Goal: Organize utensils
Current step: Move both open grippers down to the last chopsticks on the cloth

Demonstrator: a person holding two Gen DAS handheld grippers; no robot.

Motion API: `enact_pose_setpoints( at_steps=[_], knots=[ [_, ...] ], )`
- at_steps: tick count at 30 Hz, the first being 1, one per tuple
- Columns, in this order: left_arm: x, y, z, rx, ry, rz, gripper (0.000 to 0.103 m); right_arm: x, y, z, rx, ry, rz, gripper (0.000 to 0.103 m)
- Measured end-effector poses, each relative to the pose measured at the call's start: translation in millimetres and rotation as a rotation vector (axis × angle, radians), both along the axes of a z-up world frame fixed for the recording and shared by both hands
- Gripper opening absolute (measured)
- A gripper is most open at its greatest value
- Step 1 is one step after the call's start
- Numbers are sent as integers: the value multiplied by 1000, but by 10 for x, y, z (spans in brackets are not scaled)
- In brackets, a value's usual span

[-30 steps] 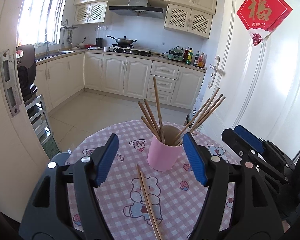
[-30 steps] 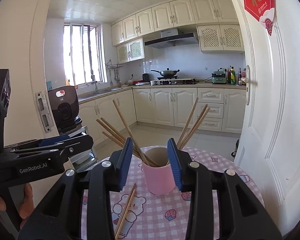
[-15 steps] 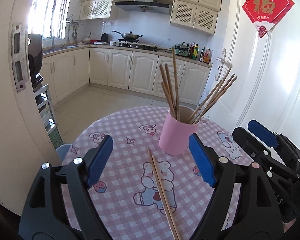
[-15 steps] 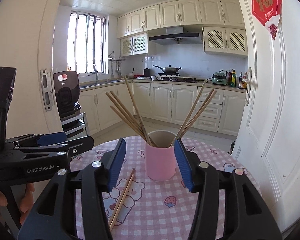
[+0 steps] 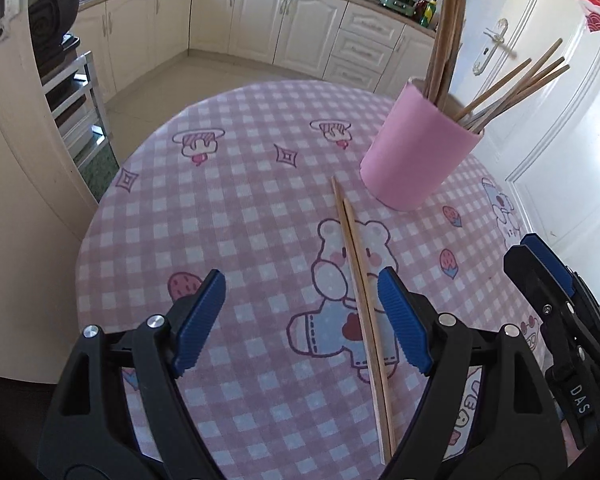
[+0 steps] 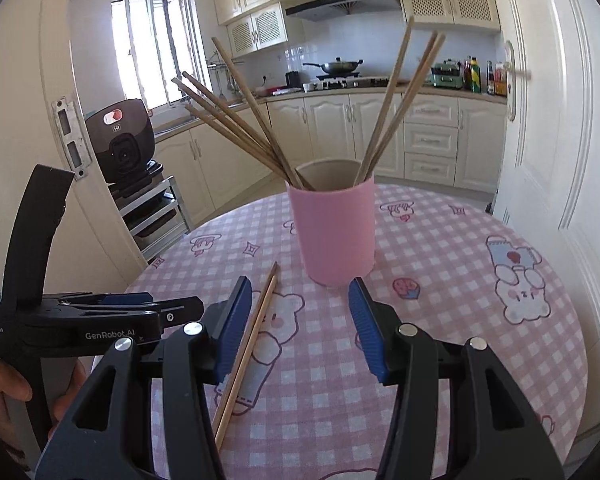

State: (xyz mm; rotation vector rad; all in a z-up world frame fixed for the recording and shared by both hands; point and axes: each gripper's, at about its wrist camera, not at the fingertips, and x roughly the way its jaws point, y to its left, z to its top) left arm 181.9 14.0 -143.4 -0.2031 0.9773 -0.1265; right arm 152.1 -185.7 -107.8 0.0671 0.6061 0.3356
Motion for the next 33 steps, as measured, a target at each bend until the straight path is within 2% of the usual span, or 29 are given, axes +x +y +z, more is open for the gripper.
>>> enact_pose_setpoints(
  at_steps=[3,10,19,30,33],
  knots=[
    [71,-46,-117,-22,62,-13,78,70,-13,-98,14,51,-7,48],
    [210,-229,-312,50,152,-35,77,120,-69,-220,37,99,-8,48],
    [278,-331,-382,137,152,-48,77,158,-142,-283,56,111,-13,50],
    [348,-355,-388,149,164,-28,77,171,-178,-294,70,120,-20,52],
    [351,-356,-383,174,153,-42,77,164,-192,-278,67,117,-19,52]
  ],
)
